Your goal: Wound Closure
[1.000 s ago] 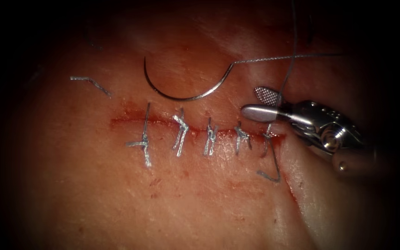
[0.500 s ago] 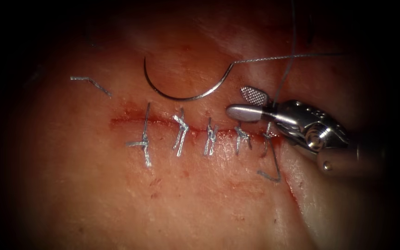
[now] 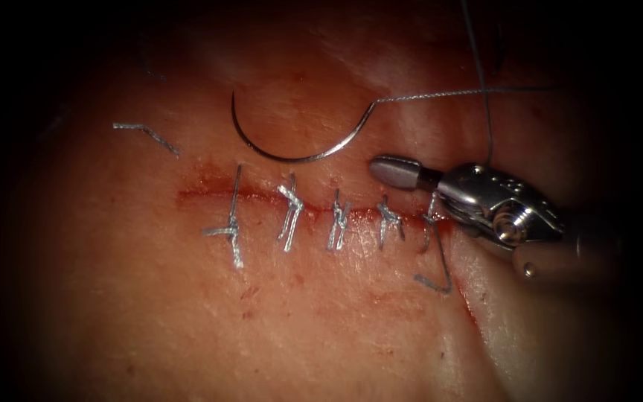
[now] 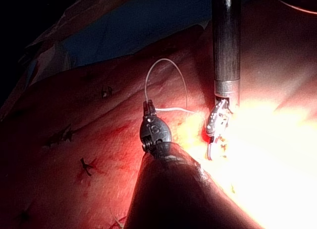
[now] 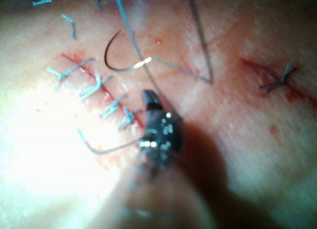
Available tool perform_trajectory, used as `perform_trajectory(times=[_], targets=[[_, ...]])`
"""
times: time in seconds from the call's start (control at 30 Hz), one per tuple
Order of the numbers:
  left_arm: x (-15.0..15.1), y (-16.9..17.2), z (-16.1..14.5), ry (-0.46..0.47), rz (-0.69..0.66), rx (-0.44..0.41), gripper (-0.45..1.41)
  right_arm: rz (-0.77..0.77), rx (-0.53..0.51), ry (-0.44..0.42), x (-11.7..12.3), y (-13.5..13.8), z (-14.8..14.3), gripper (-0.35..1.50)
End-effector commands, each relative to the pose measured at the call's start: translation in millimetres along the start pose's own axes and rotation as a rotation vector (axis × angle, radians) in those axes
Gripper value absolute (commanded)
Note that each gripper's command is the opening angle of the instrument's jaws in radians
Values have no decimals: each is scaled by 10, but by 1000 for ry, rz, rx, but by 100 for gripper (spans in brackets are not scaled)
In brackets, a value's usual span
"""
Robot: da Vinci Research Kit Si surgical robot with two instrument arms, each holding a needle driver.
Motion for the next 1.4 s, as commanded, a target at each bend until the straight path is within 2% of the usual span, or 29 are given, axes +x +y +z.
perform_trajectory(times=[0.03, 0.23, 0.27, 0.33, 0.37, 0.43, 0.47, 0.53, 0.73, 0.87, 0.97, 1.3, 1.4], targets=[[0, -5, 7, 4, 4, 0, -45, -1, 2, -5, -4, 3, 1, -35], [-1, -9, 6, 8, 3, 0, -45, -8, -7, 1, -4, 9, -13, -35], [-1, -9, 5, 8, 3, -1, -45, -7, -36, 16, -3, 11, -18, 4], [-3, -10, 4, 8, 4, -2, -45, -9, -71, 33, 1, 14, -27, 110], [-3, -10, 4, 6, 4, 1, -45, 0, -81, 38, 3, 16, -32, 125], [-5, -10, 5, 6, 6, 2, -45, 12, -92, 42, 10, 19, -44, 138], [-8, -9, 6, 5, 10, 3, -45, 21, -111, 49, 18, 22, -61, 145], [-10, -8, 6, 4, 11, 5, -45, 25, -117, 51, 21, 23, -69, 147], [-34, -11, 17, -9, 32, 31, -45, 38, -142, 57, 35, 32, -125, 147], [-51, -16, 20, -13, 46, 39, -45, 33, -172, 71, 35, 39, -145, 147], [-53, -20, 1, -21, 46, 45, -45, 30, -177, 72, 35, 42, -149, 147], [-38, -34, -107, -39, 23, 18, -45, 32, -169, 65, 33, 32, -138, 147], [-42, -36, -128, -41, 23, 16, -45, 27, -163, 61, 33, 29, -133, 147]])
